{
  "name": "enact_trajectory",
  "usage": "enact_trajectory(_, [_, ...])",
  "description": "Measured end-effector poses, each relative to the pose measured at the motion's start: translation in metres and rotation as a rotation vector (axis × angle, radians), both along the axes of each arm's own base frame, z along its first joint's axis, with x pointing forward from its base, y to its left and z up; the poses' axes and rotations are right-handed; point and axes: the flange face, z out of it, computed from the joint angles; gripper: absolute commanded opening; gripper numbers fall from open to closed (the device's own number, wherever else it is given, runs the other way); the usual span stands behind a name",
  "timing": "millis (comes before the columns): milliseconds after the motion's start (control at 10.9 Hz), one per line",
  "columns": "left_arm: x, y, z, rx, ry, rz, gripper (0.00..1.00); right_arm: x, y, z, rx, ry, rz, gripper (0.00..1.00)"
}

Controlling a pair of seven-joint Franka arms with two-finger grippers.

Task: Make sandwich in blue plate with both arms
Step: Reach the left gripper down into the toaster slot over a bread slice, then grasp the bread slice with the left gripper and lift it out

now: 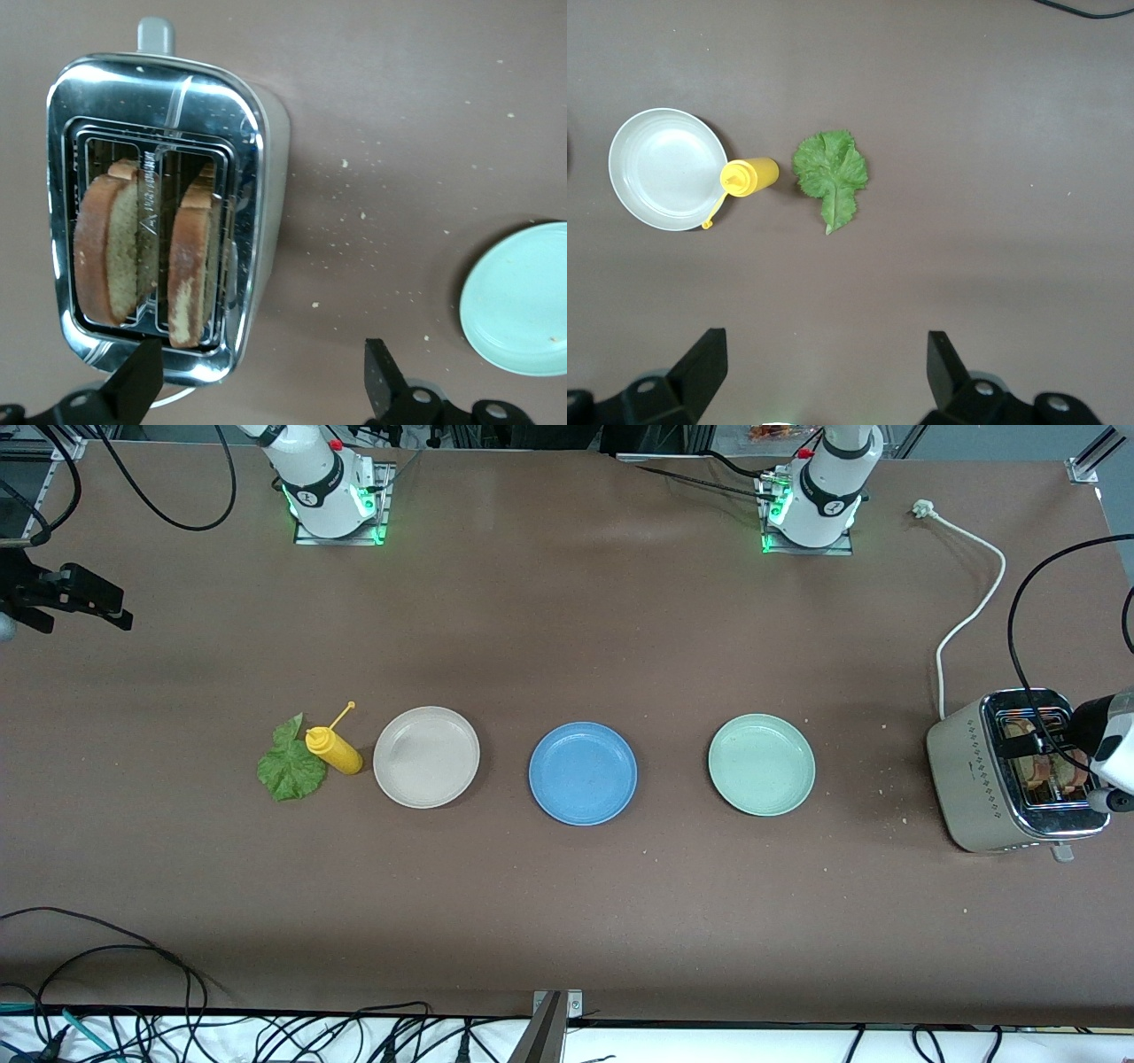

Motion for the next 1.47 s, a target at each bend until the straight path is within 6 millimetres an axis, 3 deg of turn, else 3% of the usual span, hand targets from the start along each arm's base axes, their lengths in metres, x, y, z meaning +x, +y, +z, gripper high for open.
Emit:
enact_trajectory(368, [0.003, 0.024, -0.034, -0.006, 0.022, 0.032, 0.99, 0.000, 0.000, 0.000, 0.000, 0.000, 0.000, 1.00])
enact_trajectory(552, [0.004, 0.031, -0.048, -0.010, 0.036, 0.040, 0.87, 0.000, 0.000, 0.000, 0.000, 0.000, 0.000, 1.00])
enact_trajectory(737, [0.003, 0.039, -0.059, -0.013, 0.049, 0.052, 0.59, 0.000, 0.000, 0.000, 0.000, 0.000, 0.000, 1.00])
enact_trajectory(921, [0.002, 0.042, -0.063, -0.019, 0.053, 0.036, 0.13, 0.000, 0.000, 0.000, 0.000, 0.000, 0.000, 1.00])
enact_trajectory(1013, [0.002, 0.043, -0.063, -0.021, 0.054, 0.028, 0.00, 0.000, 0.000, 0.000, 0.000, 0.000, 0.000, 1.00])
enact_trajectory(1473, [0.000, 0.054, -0.058, -0.018, 0.051, 0.008, 0.00, 0.000, 0.000, 0.000, 0.000, 0.000, 0.000, 1.00])
